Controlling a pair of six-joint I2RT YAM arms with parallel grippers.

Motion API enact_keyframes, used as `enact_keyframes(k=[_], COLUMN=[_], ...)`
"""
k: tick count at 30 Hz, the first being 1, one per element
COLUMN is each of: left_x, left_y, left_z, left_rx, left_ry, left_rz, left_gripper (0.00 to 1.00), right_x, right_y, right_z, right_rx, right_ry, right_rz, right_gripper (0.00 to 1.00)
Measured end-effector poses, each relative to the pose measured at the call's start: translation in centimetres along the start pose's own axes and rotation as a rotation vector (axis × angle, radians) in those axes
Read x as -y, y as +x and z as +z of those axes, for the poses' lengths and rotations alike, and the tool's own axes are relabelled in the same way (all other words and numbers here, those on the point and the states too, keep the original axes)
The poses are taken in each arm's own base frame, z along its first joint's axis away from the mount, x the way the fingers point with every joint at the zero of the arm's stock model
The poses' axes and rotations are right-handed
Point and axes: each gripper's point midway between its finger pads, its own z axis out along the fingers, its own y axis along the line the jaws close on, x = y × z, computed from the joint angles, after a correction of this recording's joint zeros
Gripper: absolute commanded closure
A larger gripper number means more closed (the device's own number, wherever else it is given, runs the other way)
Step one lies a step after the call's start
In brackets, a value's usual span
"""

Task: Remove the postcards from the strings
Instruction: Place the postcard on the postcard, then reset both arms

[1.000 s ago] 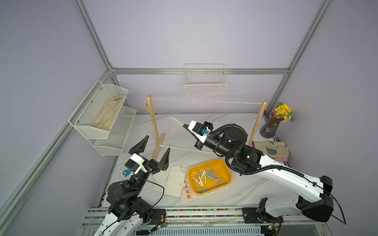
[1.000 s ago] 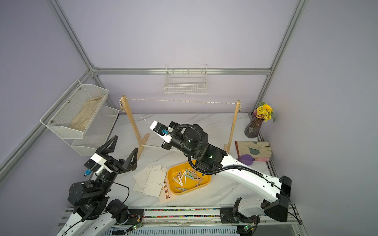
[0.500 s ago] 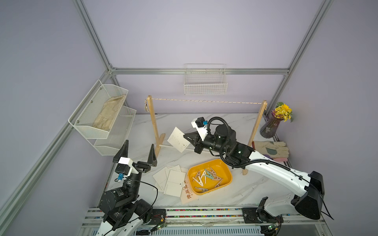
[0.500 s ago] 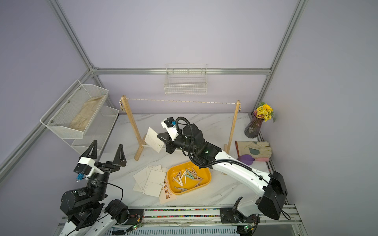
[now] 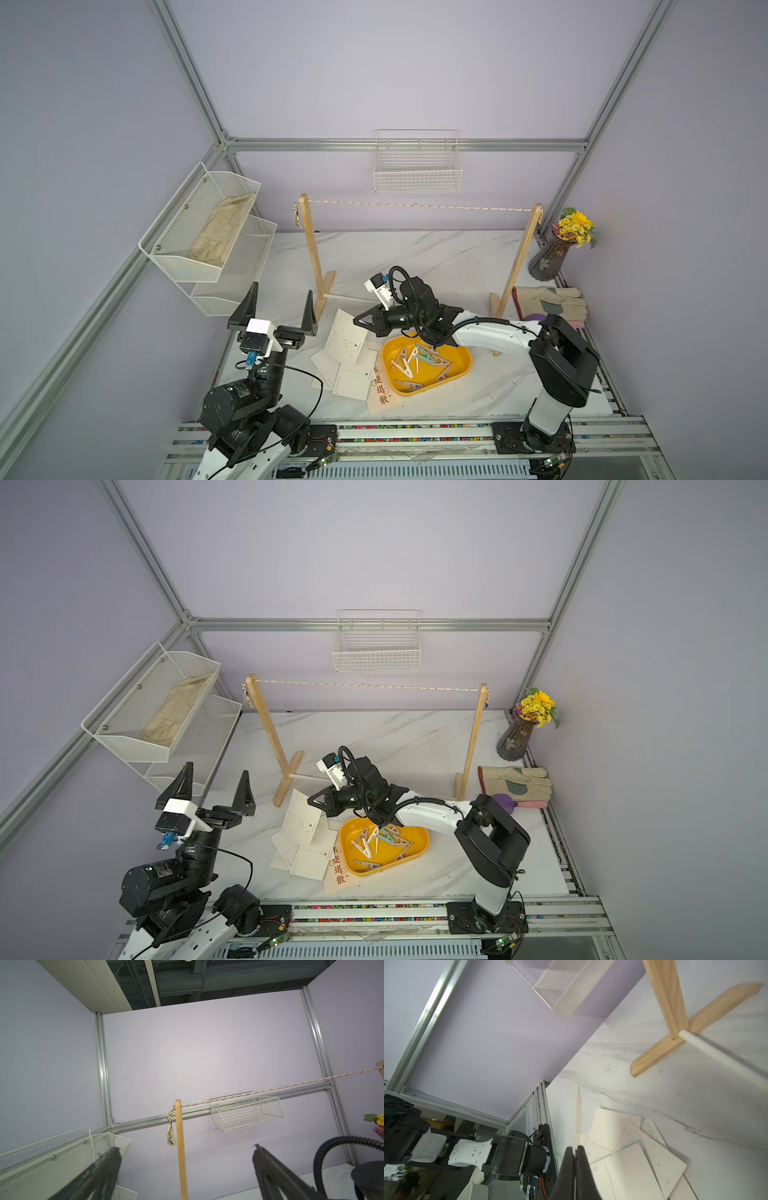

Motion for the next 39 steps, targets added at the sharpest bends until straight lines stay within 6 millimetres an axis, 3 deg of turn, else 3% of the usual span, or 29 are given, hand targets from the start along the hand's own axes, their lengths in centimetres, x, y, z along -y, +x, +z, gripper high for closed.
enact_keyframes(k=[2,5,9,12,15,18,22,26,28,35,39], left_x=[0.3,0.9,2.0,2.7,3.3,3.4,2.4,1.7,1.7,2.3,1.8], left_y=[0.2,0.7,1.5,2.6,3.9,5.2,6.8,10.0,12.0,18.3,20.6], left_z=[0.1,0.4,0.8,1.2,1.7,2.0,2.4,2.5,2.7,2.8,2.5], left_rx=[-0.005,-0.019,-0.045,-0.082,-0.134,-0.186,-0.244,-0.34,-0.407,-0.597,-0.663], left_ry=[0.014,0.038,0.078,0.105,0.12,0.105,0.011,-0.087,-0.124,-0.174,-0.211], left_rz=[0.003,0.01,0.02,0.026,0.022,0.005,-0.047,-0.057,-0.035,0.05,0.05], left_gripper=[0.0,0.0,0.0,0.0,0.0,0.0,0.0,0.0,0.0,0.0,0.0], right_x=[1.5,3.0,3.6,3.7,3.4,1.9,-1.9,-3.7,-2.7,5.5,7.2], right_y=[1.4,2.7,2.9,2.2,0.9,-1.8,-6.1,-7.5,-6.6,0.5,1.7], right_z=[1.4,2.9,3.4,3.2,1.7,-2.0,-9.7,-17.3,-20.0,-27.4,-31.2], right_rx=[-0.04,-0.077,-0.081,-0.061,-0.031,0.046,0.221,0.391,0.44,0.467,0.541], right_ry=[0.008,0.031,0.071,0.112,0.172,0.246,0.358,0.501,0.593,1.017,1.195], right_rz=[0.037,0.05,0.013,-0.036,-0.079,-0.15,-0.256,-0.286,-0.27,-0.209,-0.215], right_gripper=[0.99,0.79,0.51,0.44,0.41,0.37,0.36,0.34,0.34,0.33,0.31])
